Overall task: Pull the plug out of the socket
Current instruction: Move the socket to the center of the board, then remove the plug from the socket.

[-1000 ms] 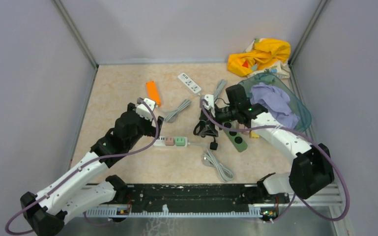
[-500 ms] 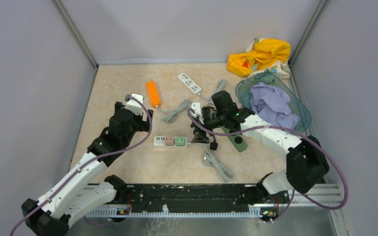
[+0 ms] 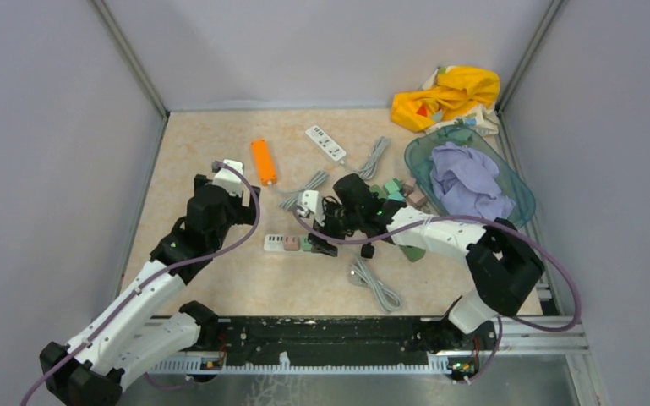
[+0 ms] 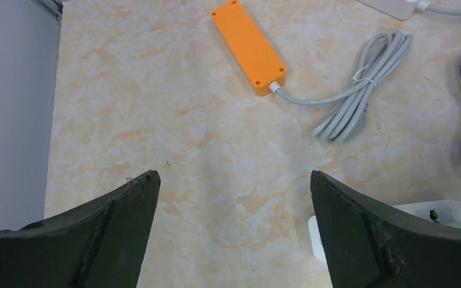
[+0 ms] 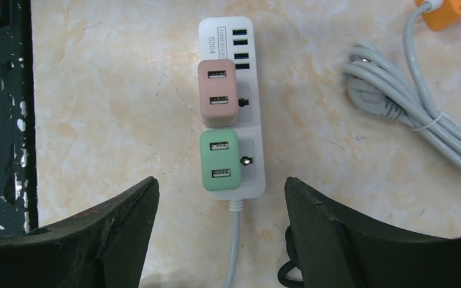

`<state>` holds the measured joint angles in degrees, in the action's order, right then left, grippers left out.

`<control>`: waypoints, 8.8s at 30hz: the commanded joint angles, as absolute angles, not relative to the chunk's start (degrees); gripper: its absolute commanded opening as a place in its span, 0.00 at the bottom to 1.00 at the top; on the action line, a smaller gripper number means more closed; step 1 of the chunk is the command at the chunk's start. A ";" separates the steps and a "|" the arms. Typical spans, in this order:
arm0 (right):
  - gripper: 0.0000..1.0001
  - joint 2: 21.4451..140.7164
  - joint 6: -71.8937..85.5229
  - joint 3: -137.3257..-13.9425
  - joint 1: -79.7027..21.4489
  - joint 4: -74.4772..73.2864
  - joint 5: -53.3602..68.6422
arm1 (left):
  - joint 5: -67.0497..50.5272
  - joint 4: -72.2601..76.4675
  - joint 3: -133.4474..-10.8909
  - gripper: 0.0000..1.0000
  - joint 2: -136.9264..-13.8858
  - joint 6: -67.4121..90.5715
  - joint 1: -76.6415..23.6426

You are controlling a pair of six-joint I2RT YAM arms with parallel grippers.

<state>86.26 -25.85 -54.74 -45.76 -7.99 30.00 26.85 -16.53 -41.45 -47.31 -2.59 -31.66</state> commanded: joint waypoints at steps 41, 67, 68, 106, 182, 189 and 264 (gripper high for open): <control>0.00 89.54 -64.27 -59.11 -47.42 -36.79 32.58 | -3.00 -4.34 -29.12 0.99 -36.24 -12.28 -30.67; 0.00 84.47 -84.12 -54.81 -39.74 -46.38 36.27 | -13.23 37.20 -1.55 0.85 -36.26 -0.11 -53.05; 0.00 84.43 -84.17 -54.84 -39.73 -46.40 36.36 | -12.53 38.37 -0.74 0.85 -36.85 -1.09 -54.03; 0.00 85.87 -83.76 -56.21 -39.70 -47.81 38.56 | -1.20 45.09 -6.91 0.85 -69.11 -8.26 -61.87; 0.00 83.98 -62.85 -52.01 -39.45 -25.19 48.36 | -9.40 52.81 -10.82 0.00 -86.82 -0.20 -58.67; 0.00 82.75 -66.96 -51.57 -32.44 -27.85 46.34 | -9.25 53.73 -9.41 0.00 -86.26 0.19 -58.41; 0.00 81.28 -51.66 -51.27 -28.76 -23.31 58.65 | -15.84 37.48 -15.76 0.00 -87.71 -3.08 -51.58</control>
